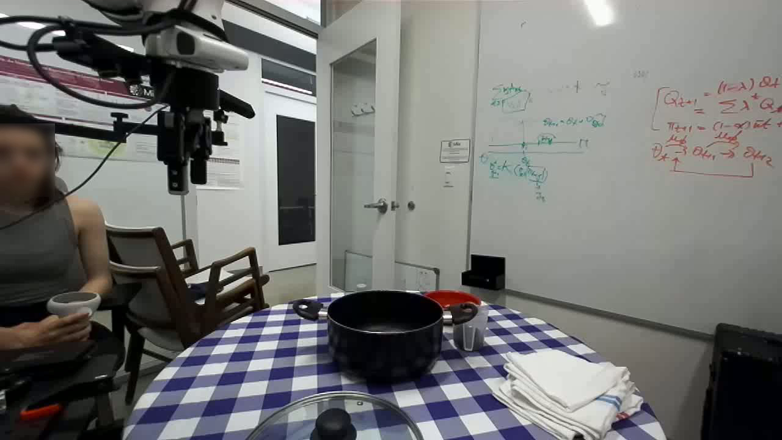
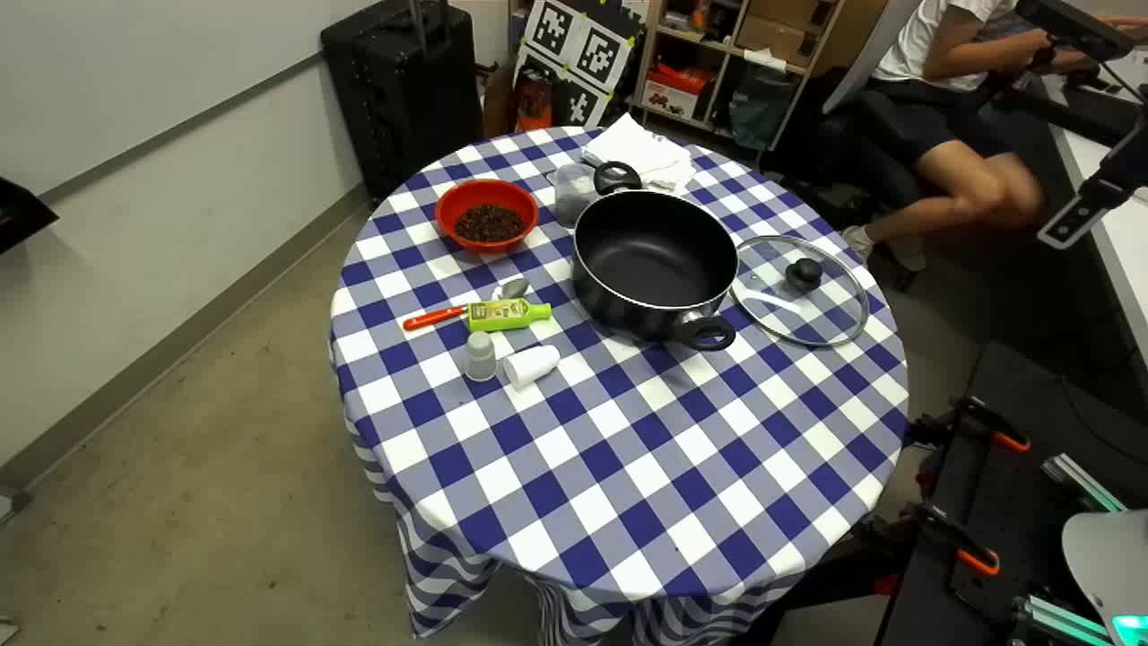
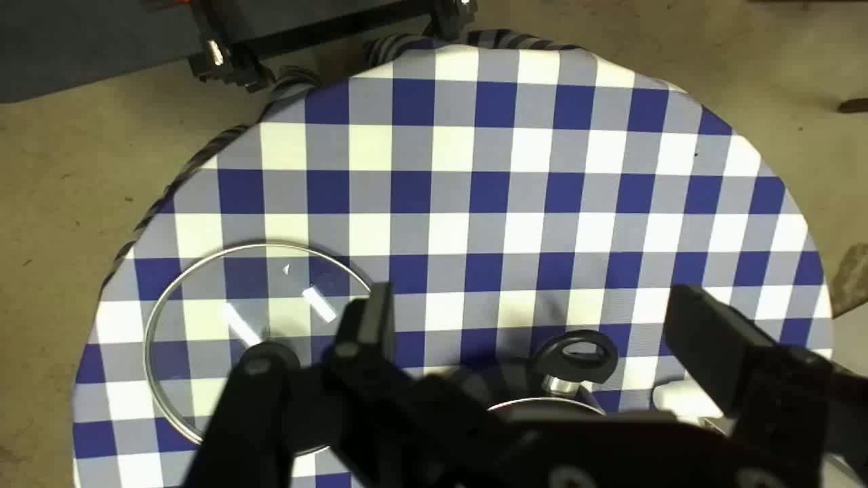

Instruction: Pick up the glass lid from the table and put it on the pot.

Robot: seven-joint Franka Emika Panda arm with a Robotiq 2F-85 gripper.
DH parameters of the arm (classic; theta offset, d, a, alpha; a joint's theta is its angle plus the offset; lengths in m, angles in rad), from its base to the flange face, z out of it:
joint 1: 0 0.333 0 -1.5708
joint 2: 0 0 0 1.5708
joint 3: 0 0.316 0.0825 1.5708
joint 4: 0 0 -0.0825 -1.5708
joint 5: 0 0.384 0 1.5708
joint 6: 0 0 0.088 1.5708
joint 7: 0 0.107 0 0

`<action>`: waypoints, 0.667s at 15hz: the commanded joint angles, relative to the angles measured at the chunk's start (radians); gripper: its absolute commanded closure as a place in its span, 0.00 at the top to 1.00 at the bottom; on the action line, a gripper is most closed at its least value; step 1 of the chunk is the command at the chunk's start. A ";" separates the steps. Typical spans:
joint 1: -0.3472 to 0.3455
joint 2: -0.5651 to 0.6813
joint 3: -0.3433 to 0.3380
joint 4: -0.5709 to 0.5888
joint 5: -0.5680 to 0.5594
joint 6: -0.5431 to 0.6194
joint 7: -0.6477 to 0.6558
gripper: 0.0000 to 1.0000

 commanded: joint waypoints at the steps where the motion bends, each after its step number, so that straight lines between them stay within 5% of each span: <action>1: -0.010 0.001 0.009 0.002 0.006 -0.003 -0.005 1.00; 10: -0.013 -0.035 0.009 0.003 0.009 -0.008 -0.006 1.00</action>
